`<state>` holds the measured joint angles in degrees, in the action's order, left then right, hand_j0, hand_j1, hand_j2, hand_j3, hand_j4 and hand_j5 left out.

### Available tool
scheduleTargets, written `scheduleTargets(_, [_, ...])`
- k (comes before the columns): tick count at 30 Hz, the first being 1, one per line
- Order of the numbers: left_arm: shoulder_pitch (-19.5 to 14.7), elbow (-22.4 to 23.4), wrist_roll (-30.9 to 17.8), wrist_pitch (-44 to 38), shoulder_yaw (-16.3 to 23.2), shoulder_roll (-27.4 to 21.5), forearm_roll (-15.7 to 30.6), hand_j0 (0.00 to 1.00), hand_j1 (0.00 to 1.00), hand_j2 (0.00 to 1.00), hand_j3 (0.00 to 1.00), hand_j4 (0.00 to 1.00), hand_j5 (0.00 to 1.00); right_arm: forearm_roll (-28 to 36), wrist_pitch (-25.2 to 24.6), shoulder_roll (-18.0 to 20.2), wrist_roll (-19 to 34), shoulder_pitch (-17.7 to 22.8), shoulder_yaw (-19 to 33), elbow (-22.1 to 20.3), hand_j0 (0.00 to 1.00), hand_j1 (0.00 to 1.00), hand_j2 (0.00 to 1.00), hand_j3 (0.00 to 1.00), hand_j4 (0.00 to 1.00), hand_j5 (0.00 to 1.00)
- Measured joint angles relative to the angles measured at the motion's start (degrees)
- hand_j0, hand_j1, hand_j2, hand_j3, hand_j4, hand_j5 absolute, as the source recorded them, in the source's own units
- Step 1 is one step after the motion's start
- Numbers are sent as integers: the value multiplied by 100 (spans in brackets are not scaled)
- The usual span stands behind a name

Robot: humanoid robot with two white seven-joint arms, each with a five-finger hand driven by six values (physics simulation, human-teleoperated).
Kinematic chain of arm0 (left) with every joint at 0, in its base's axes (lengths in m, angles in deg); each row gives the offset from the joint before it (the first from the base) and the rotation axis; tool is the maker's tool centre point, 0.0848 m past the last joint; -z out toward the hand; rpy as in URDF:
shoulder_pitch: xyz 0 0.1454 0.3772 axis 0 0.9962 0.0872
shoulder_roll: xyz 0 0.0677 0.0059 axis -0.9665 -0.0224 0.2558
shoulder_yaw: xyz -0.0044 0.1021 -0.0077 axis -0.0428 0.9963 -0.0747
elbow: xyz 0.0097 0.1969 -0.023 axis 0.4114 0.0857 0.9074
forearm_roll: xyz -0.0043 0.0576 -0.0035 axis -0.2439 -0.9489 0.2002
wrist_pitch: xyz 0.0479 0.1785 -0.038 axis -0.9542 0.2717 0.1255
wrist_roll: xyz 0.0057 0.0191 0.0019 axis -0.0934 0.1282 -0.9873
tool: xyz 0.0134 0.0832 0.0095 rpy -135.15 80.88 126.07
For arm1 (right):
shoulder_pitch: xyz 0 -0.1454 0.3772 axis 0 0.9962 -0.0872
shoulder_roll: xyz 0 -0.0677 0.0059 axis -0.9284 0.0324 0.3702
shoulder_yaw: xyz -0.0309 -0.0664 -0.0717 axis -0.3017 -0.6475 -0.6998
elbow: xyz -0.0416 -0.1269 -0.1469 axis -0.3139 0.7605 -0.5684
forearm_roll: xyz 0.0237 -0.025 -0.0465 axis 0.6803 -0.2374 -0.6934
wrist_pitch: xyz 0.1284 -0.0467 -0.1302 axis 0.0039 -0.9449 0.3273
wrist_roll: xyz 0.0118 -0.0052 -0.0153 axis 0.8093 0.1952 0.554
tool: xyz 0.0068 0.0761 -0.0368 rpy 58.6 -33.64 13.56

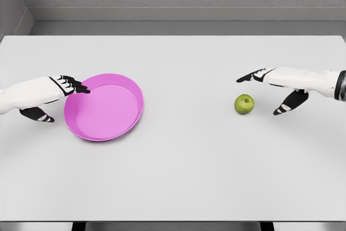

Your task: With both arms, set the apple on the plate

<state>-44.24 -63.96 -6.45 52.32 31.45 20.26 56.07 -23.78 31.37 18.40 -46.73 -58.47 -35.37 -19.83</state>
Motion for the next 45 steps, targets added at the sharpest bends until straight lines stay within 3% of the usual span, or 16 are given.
scheduleTargets(14, [-9, 0, -63, 0, 0, 8, -3, 100, 100, 100, 100, 100, 100, -460, -234, -615, 0, -220, -318, 521, 100, 100, 100, 100, 100, 100])
scheduleTargets(34, [-9, 0, -104, 0, 0, 26, -3, 100, 100, 100, 100, 100, 100, -736, -234, -968, 0, -316, -485, 1076, 100, 100, 100, 100, 100, 100])
scheduleTargets(38, [-9, 0, -119, 0, 0, 33, -3, 100, 100, 100, 100, 100, 100, -741, -218, -978, 0, -325, -486, 1101, 75, 75, 75, 75, 75, 75])
scheduleTargets(45, [-9, 1, -129, 0, 0, 35, -3, 100, 100, 100, 100, 100, 100, -721, -168, -987, 0, -334, -486, 1102, 74, 74, 74, 74, 74, 74])
